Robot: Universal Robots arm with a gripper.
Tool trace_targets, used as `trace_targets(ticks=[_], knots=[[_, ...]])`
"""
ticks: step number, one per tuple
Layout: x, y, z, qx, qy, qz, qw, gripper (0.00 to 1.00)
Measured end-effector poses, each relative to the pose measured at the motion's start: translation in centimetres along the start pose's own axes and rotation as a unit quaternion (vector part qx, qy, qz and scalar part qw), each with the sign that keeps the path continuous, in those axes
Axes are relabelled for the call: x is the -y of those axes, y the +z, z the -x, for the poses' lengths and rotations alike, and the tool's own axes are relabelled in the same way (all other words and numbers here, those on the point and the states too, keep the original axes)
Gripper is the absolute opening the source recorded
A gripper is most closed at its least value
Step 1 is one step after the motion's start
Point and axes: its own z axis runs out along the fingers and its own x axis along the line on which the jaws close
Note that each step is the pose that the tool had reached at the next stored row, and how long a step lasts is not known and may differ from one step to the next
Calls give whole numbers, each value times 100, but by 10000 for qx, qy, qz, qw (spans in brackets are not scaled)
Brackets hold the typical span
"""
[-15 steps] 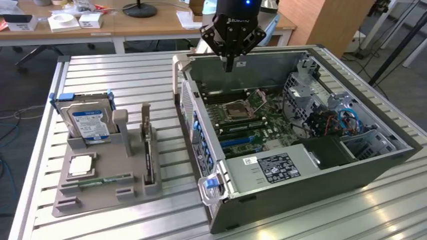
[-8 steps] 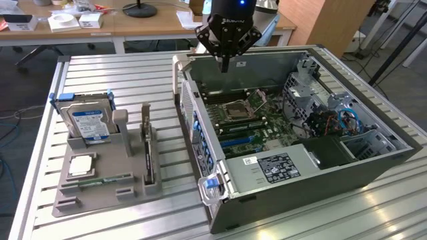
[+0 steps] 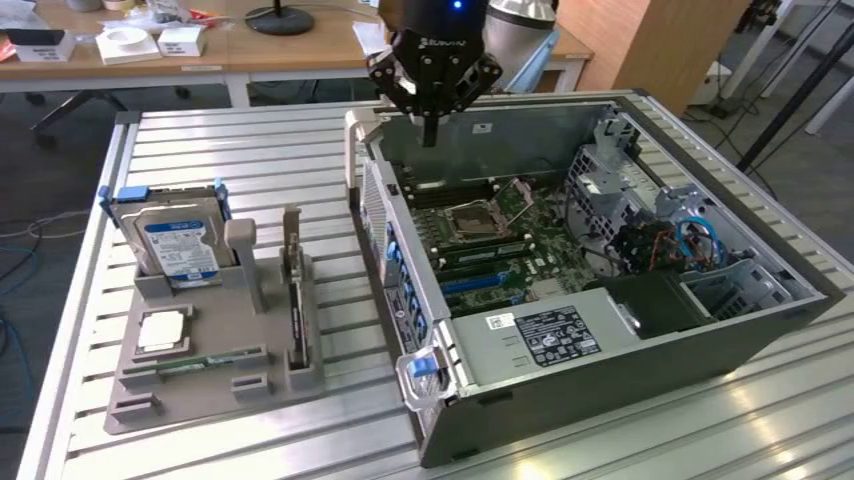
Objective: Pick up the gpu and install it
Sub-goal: 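Reach for the gpu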
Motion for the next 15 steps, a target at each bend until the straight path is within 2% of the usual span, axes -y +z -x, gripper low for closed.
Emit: trace_targets(ticks=[15], knots=[[-9, 14, -479, 0, 0, -2, 10000, 10]])
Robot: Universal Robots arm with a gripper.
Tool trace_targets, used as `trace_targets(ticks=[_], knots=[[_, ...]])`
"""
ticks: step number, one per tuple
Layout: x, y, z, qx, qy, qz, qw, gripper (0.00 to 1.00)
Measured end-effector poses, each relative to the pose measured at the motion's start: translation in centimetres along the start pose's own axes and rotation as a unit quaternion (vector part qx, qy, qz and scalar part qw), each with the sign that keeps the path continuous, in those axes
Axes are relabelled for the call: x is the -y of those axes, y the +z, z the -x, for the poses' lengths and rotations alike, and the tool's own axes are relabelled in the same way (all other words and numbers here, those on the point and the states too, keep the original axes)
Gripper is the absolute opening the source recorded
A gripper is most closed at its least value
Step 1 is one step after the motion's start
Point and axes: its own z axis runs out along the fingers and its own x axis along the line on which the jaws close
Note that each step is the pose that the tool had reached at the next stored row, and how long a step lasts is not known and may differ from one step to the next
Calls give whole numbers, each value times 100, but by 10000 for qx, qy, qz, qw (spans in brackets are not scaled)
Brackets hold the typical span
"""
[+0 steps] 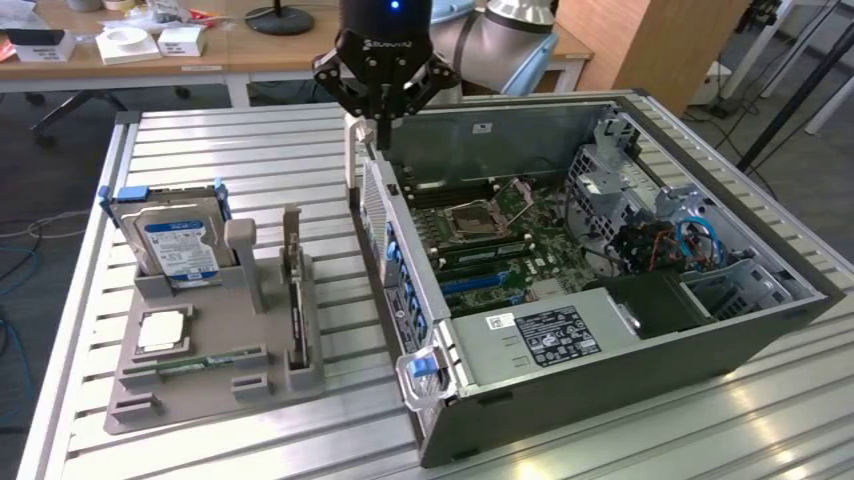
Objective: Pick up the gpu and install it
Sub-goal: 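Reach for the gpu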
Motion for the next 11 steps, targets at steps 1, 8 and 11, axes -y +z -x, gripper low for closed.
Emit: trace_targets(ticks=[1, 8, 11], knots=[[-2, 2, -31, 0, 1, 0, 10000, 10], [-7, 15, -220, -3, 1, -2, 10000, 10], [-10, 24, -290, -6, 1, -4, 10000, 10]])
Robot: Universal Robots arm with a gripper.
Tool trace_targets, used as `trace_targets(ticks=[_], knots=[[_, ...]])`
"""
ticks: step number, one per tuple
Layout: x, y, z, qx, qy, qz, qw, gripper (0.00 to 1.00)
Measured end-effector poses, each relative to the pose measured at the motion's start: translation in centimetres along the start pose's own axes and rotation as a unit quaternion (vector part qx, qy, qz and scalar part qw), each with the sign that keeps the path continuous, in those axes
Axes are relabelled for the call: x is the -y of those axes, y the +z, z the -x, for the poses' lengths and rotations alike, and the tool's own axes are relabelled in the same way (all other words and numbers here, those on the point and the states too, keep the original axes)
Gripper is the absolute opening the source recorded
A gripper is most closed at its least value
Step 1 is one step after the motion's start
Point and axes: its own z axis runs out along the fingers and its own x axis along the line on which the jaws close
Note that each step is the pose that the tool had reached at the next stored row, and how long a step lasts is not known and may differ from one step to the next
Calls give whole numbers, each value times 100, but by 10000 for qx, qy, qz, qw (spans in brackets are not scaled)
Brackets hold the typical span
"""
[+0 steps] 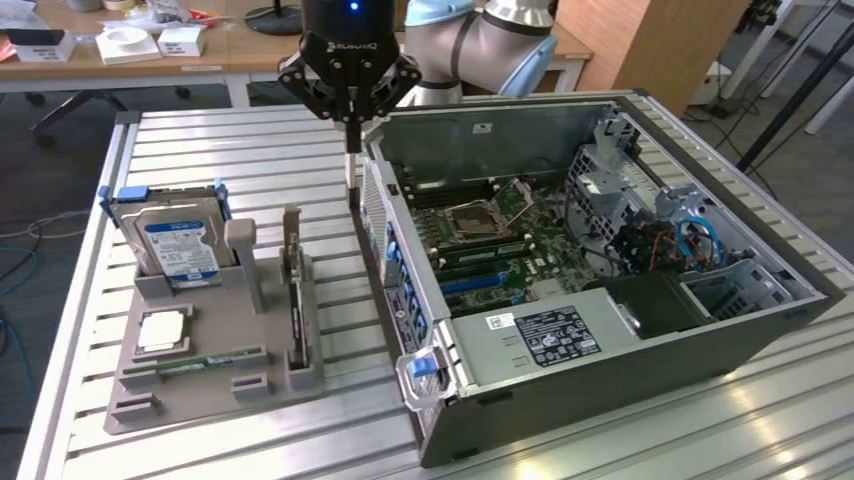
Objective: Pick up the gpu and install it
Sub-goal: 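Reach for the gpu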
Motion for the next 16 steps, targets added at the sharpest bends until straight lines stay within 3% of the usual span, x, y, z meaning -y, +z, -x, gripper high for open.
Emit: trace_targets(ticks=[8, 16], knots=[[-14, 23, -234, -16, 0, -5, 10000, 10], [-6, 41, -387, -59, 2, -14, 10000, 10]])
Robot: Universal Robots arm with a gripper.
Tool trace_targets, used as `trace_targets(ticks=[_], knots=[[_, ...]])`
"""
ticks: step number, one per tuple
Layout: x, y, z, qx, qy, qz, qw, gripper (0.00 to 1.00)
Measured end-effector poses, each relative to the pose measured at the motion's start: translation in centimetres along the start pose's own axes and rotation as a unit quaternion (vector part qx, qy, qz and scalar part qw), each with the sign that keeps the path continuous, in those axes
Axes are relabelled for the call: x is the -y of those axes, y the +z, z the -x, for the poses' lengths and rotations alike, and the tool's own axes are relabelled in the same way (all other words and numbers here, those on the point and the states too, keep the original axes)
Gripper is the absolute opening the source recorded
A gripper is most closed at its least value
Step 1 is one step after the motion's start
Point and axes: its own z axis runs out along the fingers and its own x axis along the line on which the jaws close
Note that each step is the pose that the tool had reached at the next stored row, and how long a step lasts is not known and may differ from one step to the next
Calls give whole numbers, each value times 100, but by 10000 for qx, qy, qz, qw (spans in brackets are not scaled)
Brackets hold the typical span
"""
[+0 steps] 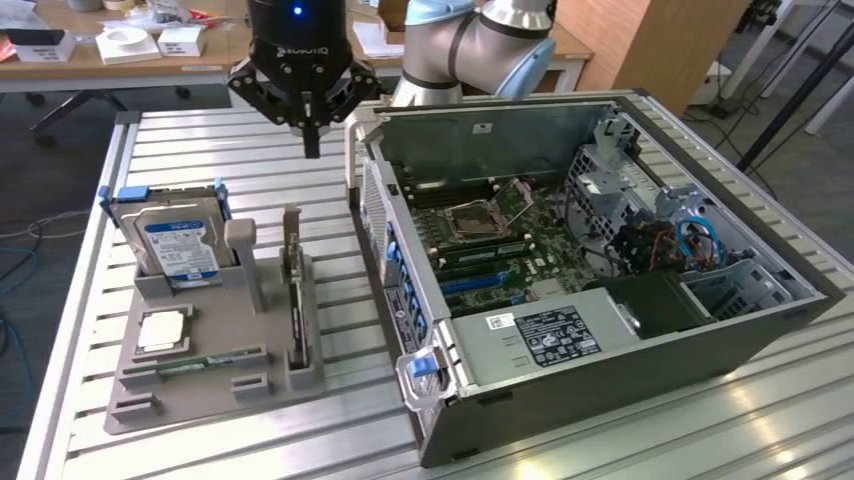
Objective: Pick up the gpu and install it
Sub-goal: 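Reach for the gpu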
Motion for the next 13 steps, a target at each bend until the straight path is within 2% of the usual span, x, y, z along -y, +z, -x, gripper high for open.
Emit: trace_targets(ticks=[9, 13], knots=[[9, 22, -164, -50, 3, -15, 10000, 10], [9, 23, -168, -52, 2, -16, 10000, 10]])
